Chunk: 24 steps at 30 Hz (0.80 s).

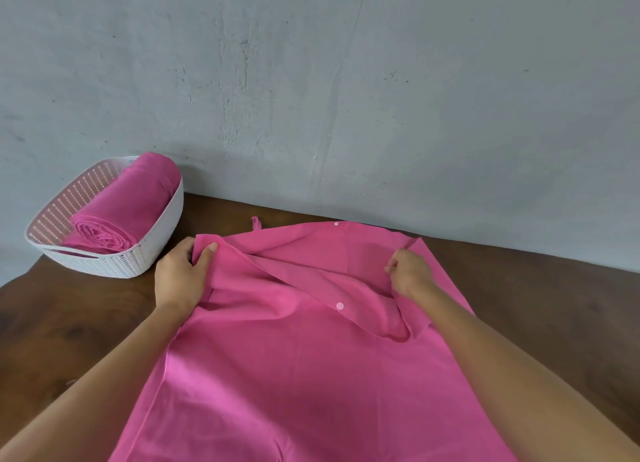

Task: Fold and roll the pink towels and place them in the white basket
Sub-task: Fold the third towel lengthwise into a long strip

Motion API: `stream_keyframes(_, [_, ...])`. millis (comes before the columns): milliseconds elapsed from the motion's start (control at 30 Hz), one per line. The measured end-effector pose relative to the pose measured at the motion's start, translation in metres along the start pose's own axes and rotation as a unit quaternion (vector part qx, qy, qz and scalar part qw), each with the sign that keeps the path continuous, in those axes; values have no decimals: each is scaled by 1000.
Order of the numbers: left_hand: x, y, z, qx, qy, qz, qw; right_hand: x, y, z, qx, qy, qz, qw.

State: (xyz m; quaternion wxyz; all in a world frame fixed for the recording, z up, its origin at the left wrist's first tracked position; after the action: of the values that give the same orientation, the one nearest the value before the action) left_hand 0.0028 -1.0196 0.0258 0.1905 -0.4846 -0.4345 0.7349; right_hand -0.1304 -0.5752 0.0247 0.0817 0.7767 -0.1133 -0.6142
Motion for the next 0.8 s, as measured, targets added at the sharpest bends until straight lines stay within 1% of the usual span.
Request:
stream_keyframes(33, [0, 1, 0, -2, 1, 0, 1000, -6, 0, -5, -15, -6, 15, 1000])
stream_keyframes(100, [-1, 0, 0, -3, 2, -1, 1000, -23, 4, -16, -72, -28, 22, 997])
stream_keyframes(167, [-1, -2, 0, -4, 4, 0, 1000, -41, 6, -29, -118, -36, -33, 992])
stream_keyframes(200, [-1, -4, 0, -4, 5, -1, 1000, -49, 2, -35, -122, -32, -73, 989])
stream_keyframes(300, [-3, -7, -3, -6, 3, 2, 1000, -72, -21, -51, -107, -24, -149, 983])
stream_keyframes(467, [-4, -7, -2, -1, 3, 13, 1000, -96, -73, -71, -52, -16, -173, 983])
stream_keyframes(567, [-3, -6, -2, 1, 6, 18, 1000, -107, -95, -85, -40, -26, -177, 983])
stream_keyframes(700, [-2, -5, -2, 1, 10, 18, 1000, -118, -117, -102, -7, -65, -141, 988])
stream_keyframes(800, [-2, -8, -4, 3, 15, 17, 1000, -113, -134, -107, 36, -76, -66, 994])
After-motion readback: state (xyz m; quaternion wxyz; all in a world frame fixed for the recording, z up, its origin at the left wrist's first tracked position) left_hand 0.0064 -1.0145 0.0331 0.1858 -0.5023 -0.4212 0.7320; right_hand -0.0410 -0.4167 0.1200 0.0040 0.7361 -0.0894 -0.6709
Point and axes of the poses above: each hand's wrist, its own z-axis towards the middle knuckle, its own x-axis out of the palm, y = z × x, the point moved 10 cm from there along z, towards the middle knuckle, and after that the axes turned 5 degrees about y, right-handed, at the moved point
